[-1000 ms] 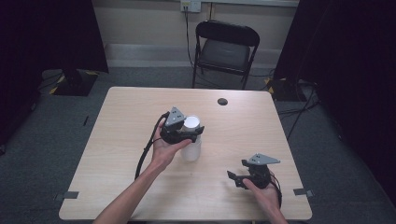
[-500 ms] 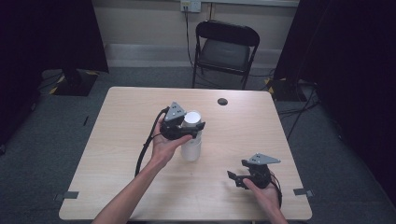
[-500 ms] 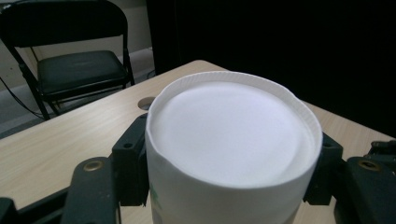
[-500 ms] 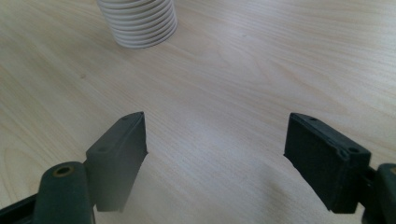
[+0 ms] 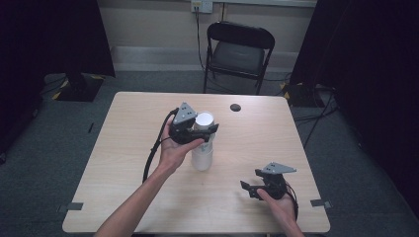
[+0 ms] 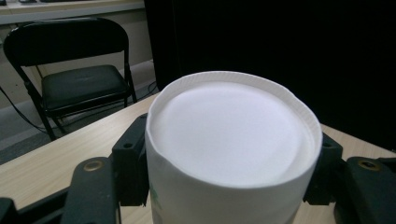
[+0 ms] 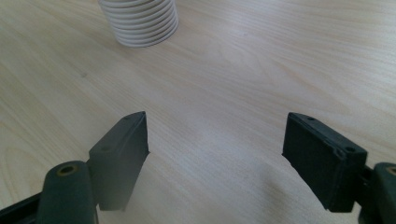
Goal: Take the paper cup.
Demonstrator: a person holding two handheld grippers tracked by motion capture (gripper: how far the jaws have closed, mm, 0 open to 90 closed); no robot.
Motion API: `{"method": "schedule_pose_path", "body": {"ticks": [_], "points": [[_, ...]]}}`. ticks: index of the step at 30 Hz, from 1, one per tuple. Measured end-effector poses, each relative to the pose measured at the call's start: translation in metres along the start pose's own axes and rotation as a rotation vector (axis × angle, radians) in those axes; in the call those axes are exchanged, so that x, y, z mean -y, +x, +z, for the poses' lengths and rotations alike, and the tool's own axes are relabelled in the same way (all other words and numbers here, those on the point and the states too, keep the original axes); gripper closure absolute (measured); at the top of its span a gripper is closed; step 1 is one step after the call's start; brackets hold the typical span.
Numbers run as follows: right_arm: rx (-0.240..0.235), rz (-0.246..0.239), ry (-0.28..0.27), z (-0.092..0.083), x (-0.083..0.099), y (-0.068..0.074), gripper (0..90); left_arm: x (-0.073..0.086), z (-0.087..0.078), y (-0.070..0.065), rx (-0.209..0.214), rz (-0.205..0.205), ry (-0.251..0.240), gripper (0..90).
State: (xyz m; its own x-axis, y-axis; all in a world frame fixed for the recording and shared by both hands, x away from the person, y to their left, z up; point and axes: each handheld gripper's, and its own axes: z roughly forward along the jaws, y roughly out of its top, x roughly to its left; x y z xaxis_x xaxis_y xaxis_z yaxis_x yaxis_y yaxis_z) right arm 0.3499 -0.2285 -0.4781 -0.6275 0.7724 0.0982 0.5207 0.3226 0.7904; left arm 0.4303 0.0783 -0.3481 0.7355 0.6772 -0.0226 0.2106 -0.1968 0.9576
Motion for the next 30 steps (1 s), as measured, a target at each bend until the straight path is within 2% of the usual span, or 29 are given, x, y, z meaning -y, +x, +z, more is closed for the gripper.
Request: {"method": "schedule_pose_path", "body": {"ticks": [1, 11, 17, 22, 25, 30], "points": [[0.001, 0.0, -0.001, 0.0, 0.0, 0.0, 22.0, 0.0, 0.0, -0.001, -0.015, -0.004, -0.007, 33.8], [-0.007, -0.006, -0.005, 0.001, 0.0, 0.001, 22.1, -0.008, -0.013, 0.0, -0.019, -0.015, -0.055, 33.9], [-0.009, -0.004, -0.008, 0.001, 0.0, 0.001, 22.2, -0.008, -0.021, 0.0, -0.014, 0.014, -0.074, 34.0], [-0.007, -0.009, -0.009, 0.0, 0.0, 0.001, 22.2, -0.006, -0.03, 0.001, -0.008, 0.006, -0.093, 34.0], [-0.005, -0.007, -0.012, 0.0, 0.0, 0.001, 22.2, -0.003, -0.035, 0.001, 0.01, 0.002, -0.117, 34.0], [-0.003, -0.009, -0.014, -0.001, -0.001, 0.002, 22.4, 0.005, -0.046, 0.002, 0.002, -0.005, -0.112, 34.0]]}}
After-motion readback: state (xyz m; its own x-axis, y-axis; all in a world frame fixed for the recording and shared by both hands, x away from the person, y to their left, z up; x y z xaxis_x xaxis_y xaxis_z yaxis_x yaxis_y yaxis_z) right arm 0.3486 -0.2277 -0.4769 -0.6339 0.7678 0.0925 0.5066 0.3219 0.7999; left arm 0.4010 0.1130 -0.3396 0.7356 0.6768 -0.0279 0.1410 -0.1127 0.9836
